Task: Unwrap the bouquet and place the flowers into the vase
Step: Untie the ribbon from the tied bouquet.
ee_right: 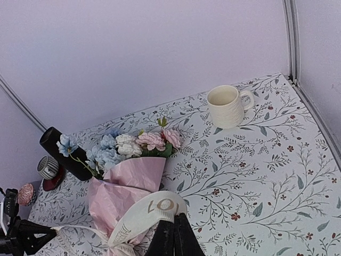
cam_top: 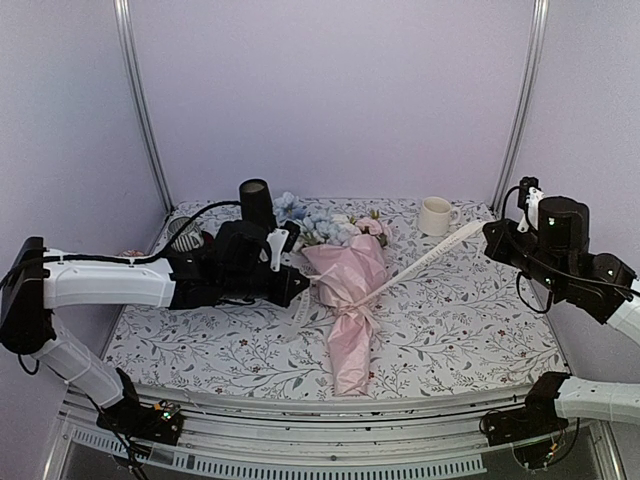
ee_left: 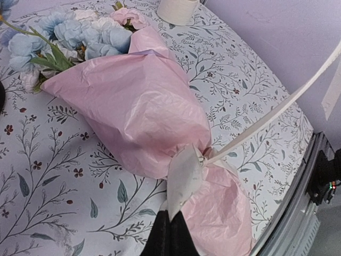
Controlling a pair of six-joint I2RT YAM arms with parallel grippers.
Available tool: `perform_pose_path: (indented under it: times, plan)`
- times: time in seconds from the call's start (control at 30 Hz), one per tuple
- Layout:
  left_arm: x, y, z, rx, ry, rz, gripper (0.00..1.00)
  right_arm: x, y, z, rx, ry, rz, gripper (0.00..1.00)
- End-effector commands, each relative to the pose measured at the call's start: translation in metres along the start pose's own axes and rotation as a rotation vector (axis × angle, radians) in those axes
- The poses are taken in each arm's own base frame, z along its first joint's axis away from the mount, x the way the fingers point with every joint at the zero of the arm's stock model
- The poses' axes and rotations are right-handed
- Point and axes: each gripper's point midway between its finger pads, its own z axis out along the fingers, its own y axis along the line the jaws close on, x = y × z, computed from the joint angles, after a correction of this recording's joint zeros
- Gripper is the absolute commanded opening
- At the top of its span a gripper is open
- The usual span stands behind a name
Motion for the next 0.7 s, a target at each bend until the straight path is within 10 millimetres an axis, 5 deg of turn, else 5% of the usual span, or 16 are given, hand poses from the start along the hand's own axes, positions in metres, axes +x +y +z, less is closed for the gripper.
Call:
perform_pose_path:
  times: [0.0, 0.3, 0.67]
  plan:
    - [0.003, 0.003, 0.005, -0.01, -0.004, -0.008, 0.0, -0.018, -0.005, -0.01, 0.024, -0.048, -0.003, 0.02]
    - [-0.007, -0.005, 0.006, 0.01, -0.004, 0.0, 0.0, 0.0, -0.012, 0.0, 0.046, -0.023, -0.015, 0.03]
    - [-0.065, -0.04, -0.016, 0.063, -0.072, 0.077, 0.0, 0.092, -0.035, 0.039, 0.085, 0.15, 0.027, 0.02]
